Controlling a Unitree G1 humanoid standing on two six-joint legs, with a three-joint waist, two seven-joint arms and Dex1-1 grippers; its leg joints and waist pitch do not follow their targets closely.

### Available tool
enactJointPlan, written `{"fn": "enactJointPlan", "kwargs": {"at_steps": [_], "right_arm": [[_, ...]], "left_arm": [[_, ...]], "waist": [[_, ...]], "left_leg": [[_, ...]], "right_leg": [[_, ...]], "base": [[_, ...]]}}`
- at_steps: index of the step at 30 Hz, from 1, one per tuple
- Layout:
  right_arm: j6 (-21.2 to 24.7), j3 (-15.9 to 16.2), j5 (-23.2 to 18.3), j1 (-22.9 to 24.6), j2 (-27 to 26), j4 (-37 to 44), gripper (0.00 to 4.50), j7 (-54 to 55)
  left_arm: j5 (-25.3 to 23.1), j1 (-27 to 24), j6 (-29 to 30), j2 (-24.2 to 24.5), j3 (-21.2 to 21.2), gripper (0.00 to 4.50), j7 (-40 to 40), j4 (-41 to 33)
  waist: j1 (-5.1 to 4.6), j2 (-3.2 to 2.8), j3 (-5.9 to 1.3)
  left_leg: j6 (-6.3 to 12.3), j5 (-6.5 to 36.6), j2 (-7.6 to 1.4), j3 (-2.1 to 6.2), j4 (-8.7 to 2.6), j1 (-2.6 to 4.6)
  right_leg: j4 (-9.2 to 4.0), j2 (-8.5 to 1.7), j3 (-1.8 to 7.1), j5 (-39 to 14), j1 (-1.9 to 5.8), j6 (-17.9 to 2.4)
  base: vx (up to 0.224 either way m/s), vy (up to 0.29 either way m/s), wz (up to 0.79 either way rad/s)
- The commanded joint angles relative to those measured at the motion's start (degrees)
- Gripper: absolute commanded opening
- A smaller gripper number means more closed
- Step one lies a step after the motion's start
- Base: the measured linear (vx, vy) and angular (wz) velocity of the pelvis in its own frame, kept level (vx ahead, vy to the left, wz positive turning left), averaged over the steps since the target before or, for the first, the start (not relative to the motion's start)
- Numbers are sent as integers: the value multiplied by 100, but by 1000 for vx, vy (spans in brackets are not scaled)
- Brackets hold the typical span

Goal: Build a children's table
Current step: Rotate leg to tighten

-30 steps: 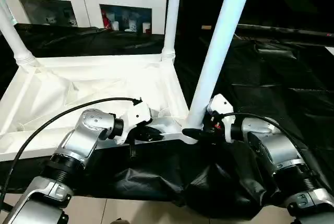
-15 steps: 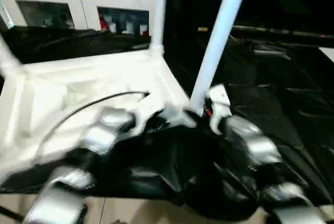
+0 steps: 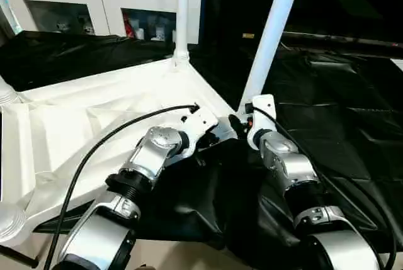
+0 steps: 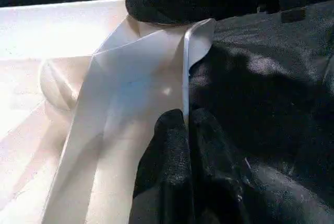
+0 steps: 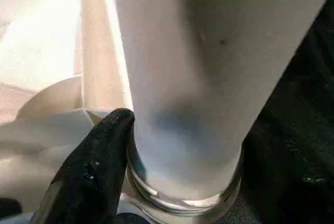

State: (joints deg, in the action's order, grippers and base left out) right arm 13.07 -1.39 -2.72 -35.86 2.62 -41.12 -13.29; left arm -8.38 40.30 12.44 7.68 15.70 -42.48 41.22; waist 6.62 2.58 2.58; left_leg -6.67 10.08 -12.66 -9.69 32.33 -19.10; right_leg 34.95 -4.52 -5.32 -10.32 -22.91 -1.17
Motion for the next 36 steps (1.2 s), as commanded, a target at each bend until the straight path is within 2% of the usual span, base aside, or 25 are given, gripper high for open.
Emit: {"fn": "enactJointPlan", "kwargs": {"at_steps": [1,4,5,8,13,18,23,27,28,29,32,34,35,36], "right_arm": [[17,538,-99,208,98,232,307,-1237],[-17,798,-105,349,548,553,307,-2005],[-17,798,-105,349,548,553,307,-2005],[-79,1037,-115,516,1036,928,307,-2751],[-55,1135,-190,715,1541,1424,307,-3711],[-2,1303,-316,860,1826,1728,307,-4182],[18,1293,-249,886,1734,1741,307,-4089],[-17,1223,-137,841,1526,1615,307,-3619],[79,1094,-149,771,1367,1432,307,-3245],[165,979,-172,715,1228,1276,331,-2923],[361,803,-268,667,904,1071,353,-2392],[404,754,-277,674,696,1029,367,-2101],[442,725,-286,676,567,1004,374,-1936],[456,696,-288,680,432,977,387,-1772]], "left_arm": [[218,-125,-352,111,81,0,-440,-112],[269,-207,-487,411,28,0,-799,-163],[269,-207,-487,411,28,0,-799,-163],[424,-370,-647,724,29,0,-1446,-416],[750,-634,-660,1121,74,0,-2286,-926],[794,-741,-674,1289,52,0,-2524,-1087],[780,-766,-661,1297,28,0,-2473,-1129],[659,-707,-625,1183,15,0,-2096,-1025],[562,-634,-520,1111,10,0,-1856,-908],[473,-571,-433,1042,7,0,-1634,-807],[333,-399,-307,772,-84,0,-936,-516],[333,-313,-208,564,-151,0,-605,-390],[336,-270,-141,440,-174,0,-442,-342],[341,-235,-95,316,-171,0,-314,-312]], "waist": [[28,-7,-315],[19,5,-324],[30,16,-321],[34,10,-317],[24,12,-312],[40,11,-312],[39,17,-312],[26,26,-305],[26,29,-306],[14,23,-300],[-16,15,-300],[3,29,-310],[11,5,-313],[7,23,-318]], "left_leg": [[107,1470,-20,0,-376,-53],[193,1253,-32,-18,-362,-83],[220,1190,-29,-22,-359,-78],[232,1145,-49,-21,-360,-75],[267,1147,-62,-30,-355,-77],[288,1071,-65,-39,-347,-69],[230,1096,-62,-35,-348,-69],[173,1107,-54,-30,-353,-79],[165,1118,-55,-30,-353,-73],[131,1149,-57,-30,-360,-64],[39,1263,-47,-24,-361,-46],[43,1202,-49,-21,-355,-54],[58,1136,-43,-20,-355,-64],[67,1098,-40,-25,-351,-69]], "right_leg": [[-534,-372,286,-1949,297,-517],[-488,-380,302,-1642,304,-638],[-491,-373,298,-1648,314,-647],[-475,-378,301,-1566,310,-704],[-451,-375,308,-1444,307,-836],[-441,-365,305,-1384,295,-887],[-447,-371,301,-1516,294,-851],[-453,-366,297,-1618,292,-785],[-457,-368,298,-1649,289,-775],[-467,-364,301,-1707,276,-764],[-496,-369,296,-1967,261,-698],[-485,-380,305,-1869,278,-689],[-474,-381,308,-1762,280,-691],[-466,-372,309,-1643,285,-706]], "base": [[0,0,0],[0,0,0],[0,0,0],[0,0,0],[0,0,0],[0,0,0],[0,0,0],[0,0,0],[0,0,0],[0,0,0],[0,0,0],[0,0,0],[0,0,0],[0,0,0]]}}
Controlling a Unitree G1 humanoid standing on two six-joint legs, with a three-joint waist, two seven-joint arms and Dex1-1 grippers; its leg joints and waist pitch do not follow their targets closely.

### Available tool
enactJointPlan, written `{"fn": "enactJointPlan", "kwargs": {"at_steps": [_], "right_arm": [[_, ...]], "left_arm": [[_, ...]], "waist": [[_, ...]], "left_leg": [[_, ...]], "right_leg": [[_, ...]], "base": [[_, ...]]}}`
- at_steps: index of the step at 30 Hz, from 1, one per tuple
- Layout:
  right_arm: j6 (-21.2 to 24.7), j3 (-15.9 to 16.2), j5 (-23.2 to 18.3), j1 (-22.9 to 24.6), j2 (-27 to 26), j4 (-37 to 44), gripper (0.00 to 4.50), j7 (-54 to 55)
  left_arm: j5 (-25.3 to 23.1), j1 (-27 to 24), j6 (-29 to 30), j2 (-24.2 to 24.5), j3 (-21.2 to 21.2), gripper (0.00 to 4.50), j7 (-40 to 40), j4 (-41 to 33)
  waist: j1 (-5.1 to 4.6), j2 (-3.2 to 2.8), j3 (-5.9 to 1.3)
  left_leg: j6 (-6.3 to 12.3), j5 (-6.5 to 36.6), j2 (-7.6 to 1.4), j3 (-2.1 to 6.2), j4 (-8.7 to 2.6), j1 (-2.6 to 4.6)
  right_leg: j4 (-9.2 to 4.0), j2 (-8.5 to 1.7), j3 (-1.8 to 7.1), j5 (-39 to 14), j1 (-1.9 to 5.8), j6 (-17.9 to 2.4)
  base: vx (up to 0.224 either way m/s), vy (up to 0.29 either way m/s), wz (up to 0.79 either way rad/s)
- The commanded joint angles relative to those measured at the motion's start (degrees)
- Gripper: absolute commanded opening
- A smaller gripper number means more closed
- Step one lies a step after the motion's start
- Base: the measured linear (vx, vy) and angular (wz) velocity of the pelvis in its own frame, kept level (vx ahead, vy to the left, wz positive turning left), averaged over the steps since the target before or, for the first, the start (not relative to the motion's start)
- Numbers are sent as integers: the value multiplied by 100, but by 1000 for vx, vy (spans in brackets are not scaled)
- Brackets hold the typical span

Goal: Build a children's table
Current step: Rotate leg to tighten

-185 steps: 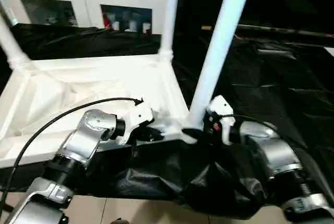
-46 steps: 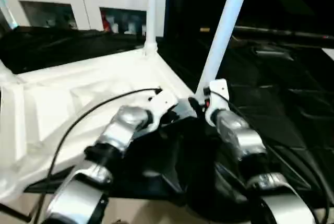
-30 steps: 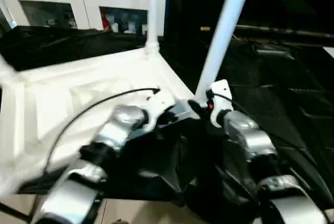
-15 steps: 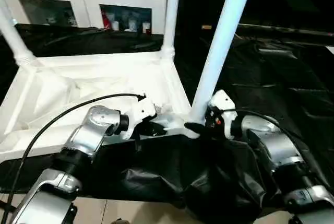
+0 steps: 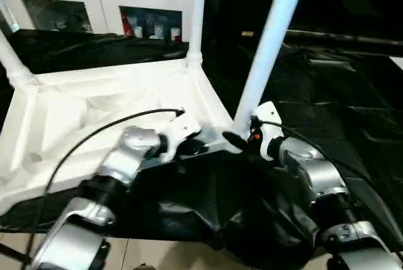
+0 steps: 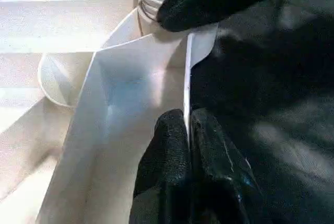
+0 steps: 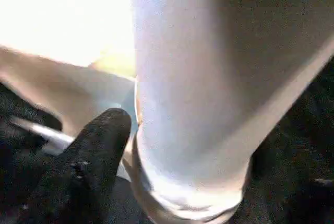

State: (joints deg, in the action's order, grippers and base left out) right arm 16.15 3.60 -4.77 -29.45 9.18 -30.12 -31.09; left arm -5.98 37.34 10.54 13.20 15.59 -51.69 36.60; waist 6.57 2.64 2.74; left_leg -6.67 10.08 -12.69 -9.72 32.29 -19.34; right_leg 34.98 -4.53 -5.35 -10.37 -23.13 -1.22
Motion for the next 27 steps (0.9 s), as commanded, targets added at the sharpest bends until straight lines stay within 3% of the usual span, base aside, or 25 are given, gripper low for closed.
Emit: {"fn": "enactJointPlan", "kwargs": {"at_steps": [1,7,10,14,19,27], "right_arm": [[161,178,-87,45,-308,-137,400,109],[240,76,-135,80,-578,-71,447,322],[283,72,-140,121,-557,37,447,289],[249,350,-45,220,-263,327,447,-249],[125,457,-20,245,345,532,447,-1054],[82,525,-232,239,1200,850,447,-2338]], "left_arm": [[104,80,123,-316,-154,0,685,163],[54,177,80,-634,-98,0,806,245],[37,193,81,-623,-102,0,815,277],[49,117,0,-496,-52,0,574,186],[113,-44,-180,-230,-22,0,165,9],[603,-543,-308,371,126,0,-1328,-906]], "waist": [[13,20,-337],[30,-9,-331],[36,-18,-330],[54,-9,-326],[82,10,-344],[40,16,-331]], "left_leg": [[74,1069,-37,-24,-345,-46],[114,1142,-28,-25,-348,-44],[111,1190,-32,-21,-355,-38],[127,1203,-34,-19,-356,-39],[236,1047,-31,-26,-328,-68],[324,1031,-63,-30,-330,-63]], "right_leg": [[-464,-370,313,-1580,308,-714],[-485,-367,309,-1595,310,-707],[-495,-369,307,-1664,307,-681],[-500,-366,300,-1674,316,-650],[-471,-372,299,-1458,350,-676],[-457,-370,298,-1464,328,-814]], "base": [[0,0,0],[0,0,0],[0,0,0],[0,0,0],[0,0,0],[0,0,0]]}}
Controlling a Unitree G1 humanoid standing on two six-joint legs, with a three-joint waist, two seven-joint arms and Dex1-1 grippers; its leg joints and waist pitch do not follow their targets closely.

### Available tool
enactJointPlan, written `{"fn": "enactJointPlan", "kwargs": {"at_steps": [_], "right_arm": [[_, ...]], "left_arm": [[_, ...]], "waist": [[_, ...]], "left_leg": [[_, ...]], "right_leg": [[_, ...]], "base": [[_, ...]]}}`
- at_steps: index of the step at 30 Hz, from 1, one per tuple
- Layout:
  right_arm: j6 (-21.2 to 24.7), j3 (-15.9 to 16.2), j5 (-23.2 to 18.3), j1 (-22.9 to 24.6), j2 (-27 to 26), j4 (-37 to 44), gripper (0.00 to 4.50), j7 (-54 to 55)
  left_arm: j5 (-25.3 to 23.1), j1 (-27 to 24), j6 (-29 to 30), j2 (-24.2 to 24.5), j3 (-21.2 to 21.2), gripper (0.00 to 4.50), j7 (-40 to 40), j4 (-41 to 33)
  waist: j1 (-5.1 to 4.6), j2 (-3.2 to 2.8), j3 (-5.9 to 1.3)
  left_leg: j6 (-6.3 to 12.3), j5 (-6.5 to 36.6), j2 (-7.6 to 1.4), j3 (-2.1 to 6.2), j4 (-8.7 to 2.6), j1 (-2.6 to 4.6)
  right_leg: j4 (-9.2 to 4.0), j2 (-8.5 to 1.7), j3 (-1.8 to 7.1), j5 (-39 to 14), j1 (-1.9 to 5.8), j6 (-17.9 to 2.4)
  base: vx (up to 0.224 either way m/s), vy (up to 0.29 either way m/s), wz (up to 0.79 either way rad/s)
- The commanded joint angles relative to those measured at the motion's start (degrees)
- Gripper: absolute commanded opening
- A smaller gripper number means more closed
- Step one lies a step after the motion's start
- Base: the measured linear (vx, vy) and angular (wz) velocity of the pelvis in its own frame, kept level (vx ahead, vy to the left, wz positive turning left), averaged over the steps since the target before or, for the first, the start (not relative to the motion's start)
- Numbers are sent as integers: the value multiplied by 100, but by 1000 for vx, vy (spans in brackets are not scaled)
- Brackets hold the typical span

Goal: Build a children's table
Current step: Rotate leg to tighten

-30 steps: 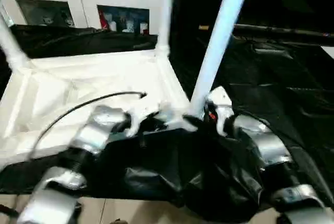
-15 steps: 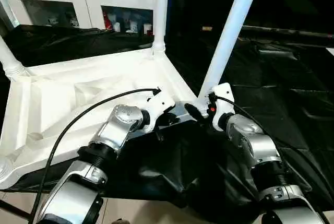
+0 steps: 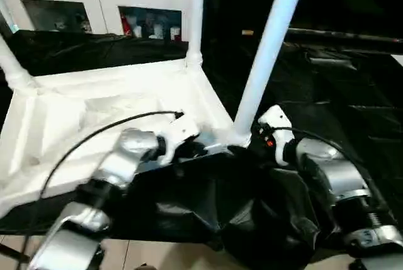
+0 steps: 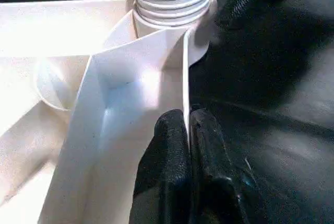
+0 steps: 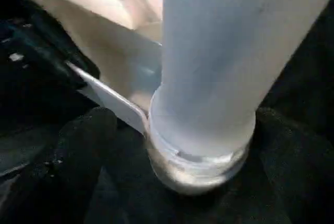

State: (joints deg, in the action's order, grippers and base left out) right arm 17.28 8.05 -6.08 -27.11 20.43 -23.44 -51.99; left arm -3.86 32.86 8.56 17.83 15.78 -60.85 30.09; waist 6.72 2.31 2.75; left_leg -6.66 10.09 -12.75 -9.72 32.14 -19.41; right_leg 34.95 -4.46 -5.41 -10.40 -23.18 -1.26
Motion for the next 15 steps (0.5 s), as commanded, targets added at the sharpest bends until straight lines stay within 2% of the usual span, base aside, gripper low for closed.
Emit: {"fn": "enactJointPlan", "kwargs": {"at_steps": [1,4,10,12,15], "right_arm": [[-35,119,-114,19,120,209,447,-355],[-36,160,-143,35,151,223,447,-491],[-40,250,-141,73,142,201,431,-709],[-60,284,-129,81,153,189,396,-720],[-77,285,-134,78,139,162,386,-695]], "left_arm": [[425,-153,-94,1,146,0,-573,-377],[454,-201,-60,74,165,0,-690,-468],[436,-263,-64,187,105,0,-728,-519],[438,-267,-44,202,88,0,-731,-544],[440,-263,-11,216,64,0,-726,-569]], "waist": [[24,48,-334],[53,30,-327],[65,52,-327],[68,54,-338],[69,46,-339]], "left_leg": [[326,1028,-62,-29,-313,-50],[315,1074,-62,-42,-309,-33],[259,1066,-53,-34,-313,-49],[266,994,-53,-35,-307,-50],[268,943,-48,-39,-303,-50]], "right_leg": [[-443,-375,304,-1430,331,-830],[-444,-371,308,-1450,310,-887],[-452,-375,303,-1585,321,-786],[-435,-372,305,-1478,328,-806],[-426,-369,306,-1359,331,-847]], "base": [[0,0,0],[0,0,0],[0,0,0],[0,0,0],[0,0,0]]}}
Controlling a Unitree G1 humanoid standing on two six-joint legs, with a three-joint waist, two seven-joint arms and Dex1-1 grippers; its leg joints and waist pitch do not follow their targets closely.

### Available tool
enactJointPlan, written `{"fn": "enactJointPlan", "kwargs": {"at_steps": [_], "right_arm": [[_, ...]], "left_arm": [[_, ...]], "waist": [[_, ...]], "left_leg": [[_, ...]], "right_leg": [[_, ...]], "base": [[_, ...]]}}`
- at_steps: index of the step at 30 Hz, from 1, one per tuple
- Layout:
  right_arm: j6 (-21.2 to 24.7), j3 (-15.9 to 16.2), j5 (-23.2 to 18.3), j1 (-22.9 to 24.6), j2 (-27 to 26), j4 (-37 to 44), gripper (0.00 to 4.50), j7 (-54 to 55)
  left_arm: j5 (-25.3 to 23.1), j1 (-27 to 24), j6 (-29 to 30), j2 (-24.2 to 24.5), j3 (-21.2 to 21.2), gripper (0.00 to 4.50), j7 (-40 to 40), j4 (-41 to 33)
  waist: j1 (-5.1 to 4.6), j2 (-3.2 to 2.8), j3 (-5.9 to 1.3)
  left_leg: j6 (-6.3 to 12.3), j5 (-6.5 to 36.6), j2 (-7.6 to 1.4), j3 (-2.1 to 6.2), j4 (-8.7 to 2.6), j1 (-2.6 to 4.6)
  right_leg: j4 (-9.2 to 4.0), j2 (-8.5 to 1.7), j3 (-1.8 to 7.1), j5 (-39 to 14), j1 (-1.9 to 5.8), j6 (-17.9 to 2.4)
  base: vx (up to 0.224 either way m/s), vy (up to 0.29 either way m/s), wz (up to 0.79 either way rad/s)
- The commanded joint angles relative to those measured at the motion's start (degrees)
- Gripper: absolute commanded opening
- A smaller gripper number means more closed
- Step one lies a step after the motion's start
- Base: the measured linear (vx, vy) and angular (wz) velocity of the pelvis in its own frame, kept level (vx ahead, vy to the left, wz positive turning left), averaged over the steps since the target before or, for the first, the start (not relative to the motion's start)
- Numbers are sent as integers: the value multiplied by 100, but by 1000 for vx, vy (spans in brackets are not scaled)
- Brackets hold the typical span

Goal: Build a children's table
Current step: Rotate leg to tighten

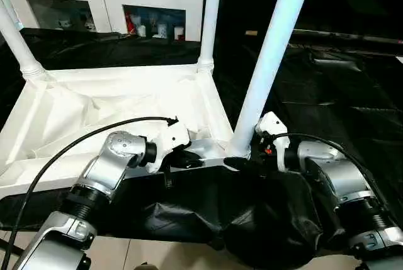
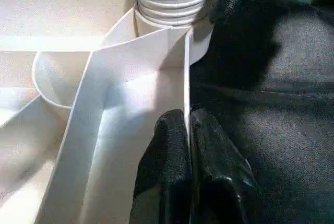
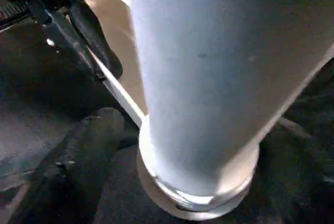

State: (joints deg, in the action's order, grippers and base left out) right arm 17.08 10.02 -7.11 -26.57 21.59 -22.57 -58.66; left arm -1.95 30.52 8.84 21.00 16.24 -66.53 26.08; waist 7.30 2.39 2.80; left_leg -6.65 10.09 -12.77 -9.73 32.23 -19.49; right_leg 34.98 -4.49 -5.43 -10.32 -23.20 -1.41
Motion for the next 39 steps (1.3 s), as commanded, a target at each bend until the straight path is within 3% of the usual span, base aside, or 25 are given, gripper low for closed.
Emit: {"fn": "enactJointPlan", "kwargs": {"at_steps": [1,9,13,19,20,22,23,24,25,29,30,32,33,39], "right_arm": [[-58,79,-30,21,10,67,372,-14],[-45,85,-19,104,-73,95,302,21],[-128,-5,158,137,-299,-176,280,665],[-80,-323,257,60,-935,-633,274,2023],[-68,-373,274,41,-1060,-695,273,2264],[6,-609,373,-106,-1500,-1014,273,3354],[6,-609,373,-106,-1500,-1014,273,3354],[46,-821,367,-271,-1886,-1324,273,4132],[24,-882,306,-335,-2047,-1416,273,4272],[-106,-783,315,-493,-2344,-1496,273,4285],[-131,-774,328,-516,-2363,-1510,307,4284],[-105,-915,221,-555,-2405,-1532,307,4287],[-102,-931,198,-559,-2391,-1530,330,4224],[-207,-779,321,-507,-2094,-1432,381,3851]], "left_arm": [[250,-24,-34,-100,14,0,-157,-167],[249,-15,-40,-106,16,0,-108,-148],[165,27,-15,-198,-41,0,183,-47],[-209,302,143,-598,-163,0,1379,487],[-249,359,182,-691,-189,0,1586,584],[-352,544,363,-1018,-261,0,2237,846],[-352,544,363,-1018,-261,0,2237,846],[-389,694,506,-1319,-263,0,2672,1012],[-395,750,533,-1454,-249,0,2797,1066],[-415,832,444,-1706,-158,0,2768,1140],[-426,839,420,-1715,-143,0,2755,1158],[-444,827,396,-1698,-152,0,2747,1172],[-447,812,394,-1674,-155,0,2727,1163],[-422,786,314,-1502,-182,0,2598,1174]], "waist": [[12,35,-343],[19,34,-351],[9,29,-343],[-60,45,-329],[-70,50,-323],[-79,34,-318],[-82,29,-316],[-79,44,-326],[-92,20,-324],[-64,18,-352],[-63,21,-351],[-68,29,-337],[-71,21,-334],[-75,25,-329]], "left_leg": [[270,950,-43,-40,-311,-44],[248,959,-40,-36,-307,-42],[195,977,-44,-31,-316,-45],[81,1197,-32,-12,-337,-36],[97,1201,-19,-30,-329,-19],[45,1207,-15,-20,-341,-28],[13,1227,-14,-19,-343,-15],[-15,1251,-9,-7,-342,-8],[-38,1276,-13,-13,-349,8],[61,1145,-6,-17,-337,-14],[91,1093,-2,-21,-338,-26],[113,1157,6,-27,-343,-25],[110,1228,4,-22,-347,-23],[115,1306,-11,-15,-357,-15]], "right_leg": [[-434,-367,308,-1381,333,-826],[-435,-364,304,-1446,335,-780],[-430,-366,301,-1440,322,-795],[-491,-380,291,-1990,325,-609],[-519,-367,300,-2042,290,-574],[-522,-375,301,-2164,299,-531],[-531,-378,300,-2216,281,-522],[-535,-382,287,-2305,299,-476],[-535,-377,305,-2265,265,-495],[-493,-366,313,-1735,303,-531],[-479,-360,312,-1592,312,-573],[-493,-359,307,-1683,311,-582],[-512,-369,304,-1857,312,-552],[-533,-370,303,-2015,297,-483]], "base": [[0,0,0],[0,0,0],[0,0,0],[0,0,0],[0,0,0],[0,0,0],[0,0,0],[0,0,0],[0,0,0],[0,0,0],[0,0,0],[0,0,0],[0,0,0],[0,0,0]]}}
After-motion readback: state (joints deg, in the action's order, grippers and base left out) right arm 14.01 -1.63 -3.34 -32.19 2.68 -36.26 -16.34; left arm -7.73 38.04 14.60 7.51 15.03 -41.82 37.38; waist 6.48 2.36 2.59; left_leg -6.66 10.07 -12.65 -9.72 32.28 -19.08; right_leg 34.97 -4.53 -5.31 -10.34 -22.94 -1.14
